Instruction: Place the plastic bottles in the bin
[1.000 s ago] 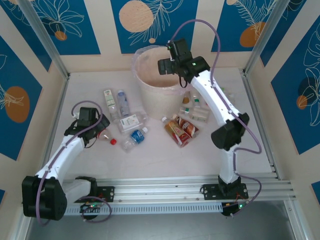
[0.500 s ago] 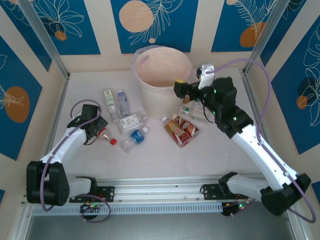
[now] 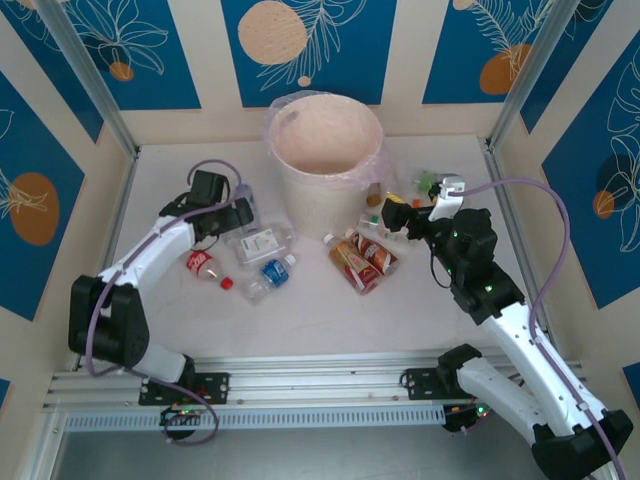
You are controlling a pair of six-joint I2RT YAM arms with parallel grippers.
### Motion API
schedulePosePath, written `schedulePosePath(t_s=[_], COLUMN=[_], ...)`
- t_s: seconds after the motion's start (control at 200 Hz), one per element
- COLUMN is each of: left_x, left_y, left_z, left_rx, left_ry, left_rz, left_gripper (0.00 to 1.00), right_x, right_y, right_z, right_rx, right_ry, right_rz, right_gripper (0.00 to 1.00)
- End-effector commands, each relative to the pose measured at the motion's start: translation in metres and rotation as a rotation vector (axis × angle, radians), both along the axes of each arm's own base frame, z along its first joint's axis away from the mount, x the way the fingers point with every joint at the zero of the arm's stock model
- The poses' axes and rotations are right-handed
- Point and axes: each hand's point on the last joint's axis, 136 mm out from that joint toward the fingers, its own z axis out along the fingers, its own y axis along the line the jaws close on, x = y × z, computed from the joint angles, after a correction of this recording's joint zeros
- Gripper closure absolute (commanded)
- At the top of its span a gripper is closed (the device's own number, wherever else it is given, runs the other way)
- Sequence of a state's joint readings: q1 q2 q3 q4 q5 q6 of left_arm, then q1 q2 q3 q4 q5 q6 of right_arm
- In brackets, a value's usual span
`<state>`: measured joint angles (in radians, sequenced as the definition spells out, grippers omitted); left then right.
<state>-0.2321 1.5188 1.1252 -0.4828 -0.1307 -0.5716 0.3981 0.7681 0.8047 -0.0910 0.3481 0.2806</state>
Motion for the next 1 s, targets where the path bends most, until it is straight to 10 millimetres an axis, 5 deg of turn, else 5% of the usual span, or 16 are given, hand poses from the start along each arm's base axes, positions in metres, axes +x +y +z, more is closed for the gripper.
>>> schedulePosePath(t_s=[0.0,0.27,0.525,0.815,0.995], left_x=[0.019,0.076,0.097,0.098,0.093], left_y=[0.009,0.029,0.035,0.042,0.043], left_z=[-0.017,-0.045,-0.074,-0.070,-0.043], left_rx=[0.012,0.061,0.114,0.113,0.124], left_ry=[0.036,0.074,0.126,0.112,0.064], left_rz=[0.002,0.008,-0.027,-0.021,-0.035], left_gripper=[0.00,0.08,0.20,0.32,0.48], right_x=[0.001,-0.005,-0.011,-0.012,-0.015], right_y=[-0.009,-0.018,-0.024,-0.024,-0.028], right_z=[0.010,0.005,0.004,0.001,0.002], right_rx=[0.051,0.039,0.063,0.071,0.064], right_ry=[-0.029,0.006,0.012,0.026,0.020], right_rz=[-0.039,-0.058,-0.076,-0.070,-0.085], right_gripper=[0.00,0.00,0.01,0.01,0.01])
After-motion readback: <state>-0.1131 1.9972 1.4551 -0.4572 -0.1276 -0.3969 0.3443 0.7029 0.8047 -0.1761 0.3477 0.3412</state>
